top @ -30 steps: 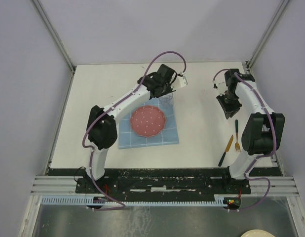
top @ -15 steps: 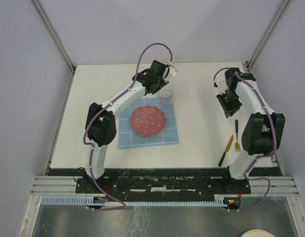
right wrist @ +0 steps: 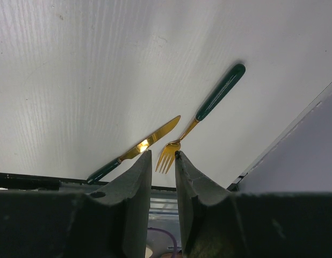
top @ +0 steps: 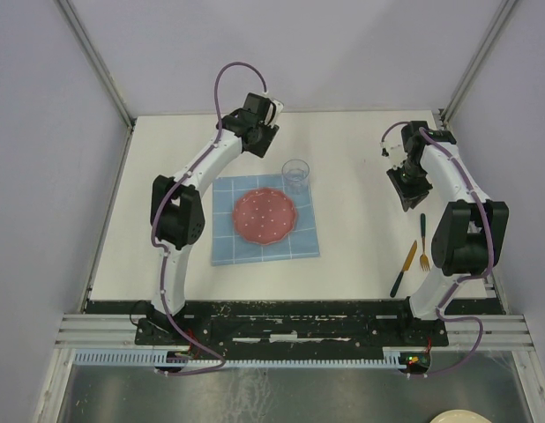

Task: Set the dinner table for one person
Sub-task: Place the cup on the napkin.

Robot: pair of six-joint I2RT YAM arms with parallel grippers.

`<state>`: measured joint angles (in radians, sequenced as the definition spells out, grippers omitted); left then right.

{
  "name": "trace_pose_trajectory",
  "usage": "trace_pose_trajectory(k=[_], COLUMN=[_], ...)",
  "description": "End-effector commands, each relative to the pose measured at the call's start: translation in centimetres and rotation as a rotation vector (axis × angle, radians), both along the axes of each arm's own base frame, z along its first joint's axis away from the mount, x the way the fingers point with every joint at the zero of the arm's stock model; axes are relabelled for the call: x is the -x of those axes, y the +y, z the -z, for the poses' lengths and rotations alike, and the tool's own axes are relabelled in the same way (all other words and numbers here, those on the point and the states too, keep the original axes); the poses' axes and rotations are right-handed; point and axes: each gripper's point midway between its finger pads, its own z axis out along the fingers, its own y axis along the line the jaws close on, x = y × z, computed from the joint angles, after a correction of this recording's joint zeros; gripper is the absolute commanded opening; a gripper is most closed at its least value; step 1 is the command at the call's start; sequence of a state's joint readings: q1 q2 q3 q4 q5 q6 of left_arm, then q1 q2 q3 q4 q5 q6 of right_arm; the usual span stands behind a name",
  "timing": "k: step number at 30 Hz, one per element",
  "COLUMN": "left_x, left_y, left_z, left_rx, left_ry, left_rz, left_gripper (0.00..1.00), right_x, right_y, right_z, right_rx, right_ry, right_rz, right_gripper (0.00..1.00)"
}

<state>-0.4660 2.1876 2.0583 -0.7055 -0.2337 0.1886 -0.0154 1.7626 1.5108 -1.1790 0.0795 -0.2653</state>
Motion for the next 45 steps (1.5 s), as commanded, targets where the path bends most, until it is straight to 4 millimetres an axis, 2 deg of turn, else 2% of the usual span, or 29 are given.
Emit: trace_pose_trajectory(k=[1,3,6,8,18,25,30,40,45], left_x=[0.9,1.4,1.9,2.2,2.5,3.1,3.3,3.8,4.4], left_y=[-2.4,-3.5,-4.6,-5.2,-9.5,-11.3,-11.5,-10.5,-10.3], left_z=[-2.0,-2.2,-2.3,-2.0,-2.0,-1.5,-0.6,0.8,2.2], left_rx=[0.189,0.250,0.321,0.348,0.496,0.509,0.494,0.443,0.431], left_ry=[0.025,0.049,0.081,0.100,0.153,0.167,0.182,0.202,0.235], left_rz=[-0.011,-0.002,-0.001,0.011,0.094,0.131,0.136,0.121,0.116], left_gripper=[0.59,0.60,0.73,0.77,0.78,0.78,0.77,0.76,0.73], right_x=[-0.9,-1.0,-1.0,-0.9,-0.7,-0.6,-0.6,-0.4,-0.4], right_y=[-0.1,-0.1,-0.2,-0.2,-0.3,-0.3,-0.4,-0.6,-0.6], right_z=[-0.7,-0.7,-0.7,-0.6,-0.3,-0.3,-0.2,-0.3,-0.4], right_rx=[0.001,0.000,0.004,0.004,0.013,0.014,0.018,0.028,0.028], right_ry=[-0.021,-0.016,-0.013,-0.012,-0.006,-0.007,-0.005,-0.007,-0.010], right_rz=[0.014,0.015,0.016,0.015,0.013,0.013,0.012,0.013,0.013], right_gripper=[0.32,0.32,0.32,0.32,0.32,0.32,0.32,0.32,0.32])
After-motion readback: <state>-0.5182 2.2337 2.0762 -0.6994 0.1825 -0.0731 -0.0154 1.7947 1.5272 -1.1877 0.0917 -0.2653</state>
